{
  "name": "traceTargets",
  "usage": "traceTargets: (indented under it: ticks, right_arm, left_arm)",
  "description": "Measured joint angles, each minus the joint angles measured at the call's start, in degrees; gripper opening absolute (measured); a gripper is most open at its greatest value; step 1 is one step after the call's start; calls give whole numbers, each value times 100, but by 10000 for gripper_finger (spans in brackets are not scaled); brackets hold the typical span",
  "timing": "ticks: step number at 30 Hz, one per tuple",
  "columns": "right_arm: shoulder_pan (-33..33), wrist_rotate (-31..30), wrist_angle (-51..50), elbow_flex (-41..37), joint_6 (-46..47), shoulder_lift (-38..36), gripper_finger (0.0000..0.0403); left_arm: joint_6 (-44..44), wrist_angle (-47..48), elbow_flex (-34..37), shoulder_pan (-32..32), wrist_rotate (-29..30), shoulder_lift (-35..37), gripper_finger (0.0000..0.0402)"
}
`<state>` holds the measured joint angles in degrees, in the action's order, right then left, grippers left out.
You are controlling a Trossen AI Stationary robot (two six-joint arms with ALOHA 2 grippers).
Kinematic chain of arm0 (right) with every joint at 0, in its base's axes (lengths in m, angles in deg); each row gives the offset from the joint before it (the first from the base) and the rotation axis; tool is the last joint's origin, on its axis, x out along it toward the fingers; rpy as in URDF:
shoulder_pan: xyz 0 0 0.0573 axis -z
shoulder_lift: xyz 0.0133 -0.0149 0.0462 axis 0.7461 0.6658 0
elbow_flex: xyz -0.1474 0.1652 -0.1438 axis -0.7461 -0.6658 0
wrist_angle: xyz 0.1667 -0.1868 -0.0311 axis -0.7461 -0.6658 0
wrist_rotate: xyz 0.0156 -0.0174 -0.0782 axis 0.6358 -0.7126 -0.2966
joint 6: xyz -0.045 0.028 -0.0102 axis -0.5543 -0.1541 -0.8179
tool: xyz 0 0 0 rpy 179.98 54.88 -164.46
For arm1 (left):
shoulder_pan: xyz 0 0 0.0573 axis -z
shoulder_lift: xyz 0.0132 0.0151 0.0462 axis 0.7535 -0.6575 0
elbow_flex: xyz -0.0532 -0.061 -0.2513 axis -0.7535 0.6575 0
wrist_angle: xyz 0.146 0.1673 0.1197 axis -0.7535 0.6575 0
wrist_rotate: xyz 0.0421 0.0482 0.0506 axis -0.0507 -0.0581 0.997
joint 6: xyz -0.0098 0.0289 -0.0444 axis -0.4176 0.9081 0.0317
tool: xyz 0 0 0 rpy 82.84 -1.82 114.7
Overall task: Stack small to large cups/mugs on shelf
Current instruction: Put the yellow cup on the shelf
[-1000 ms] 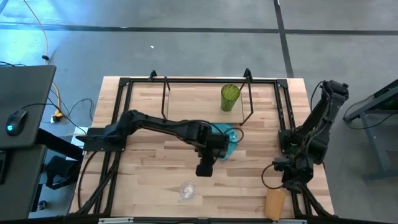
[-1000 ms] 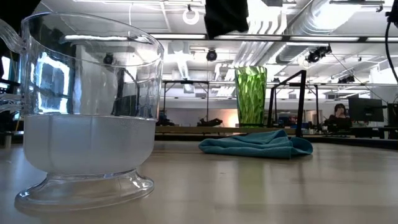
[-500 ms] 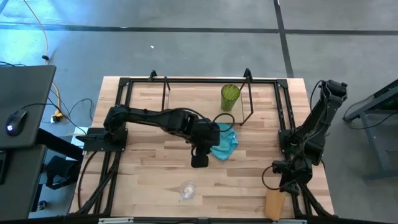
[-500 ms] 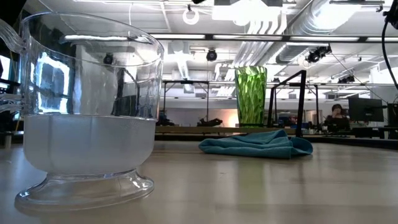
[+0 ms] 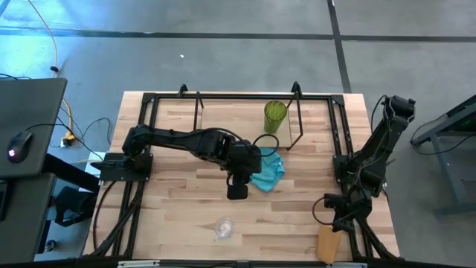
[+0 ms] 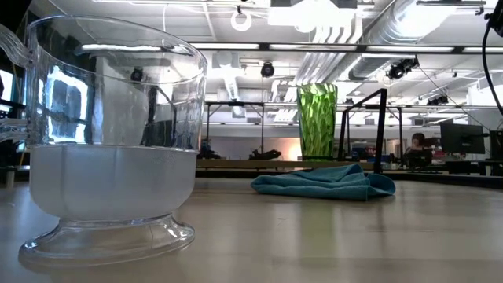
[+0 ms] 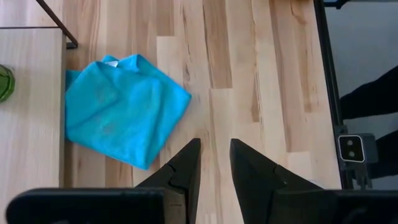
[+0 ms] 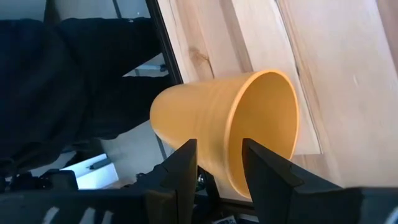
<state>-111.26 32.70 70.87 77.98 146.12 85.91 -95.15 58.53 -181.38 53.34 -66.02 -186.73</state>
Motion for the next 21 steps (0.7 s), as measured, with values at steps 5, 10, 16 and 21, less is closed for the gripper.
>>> traceTargets:
  ticks: [5, 10, 16, 21]
  right_arm:
    - [0, -3, 0, 0, -14, 139, 119]
    - [0, 0, 150, 0, -16, 302, 119]
    - [0, 4, 444, 2, -62, 538, 119]
    - [0, 7, 688, 4, -124, 751, 118]
  left_arm:
    - [15, -2, 0, 0, 0, 0, 76]
    - [33, 0, 0, 0, -4, 0, 76]
    - [52, 0, 0, -10, -7, 0, 76]
    - [40, 2, 0, -37, -13, 0, 76]
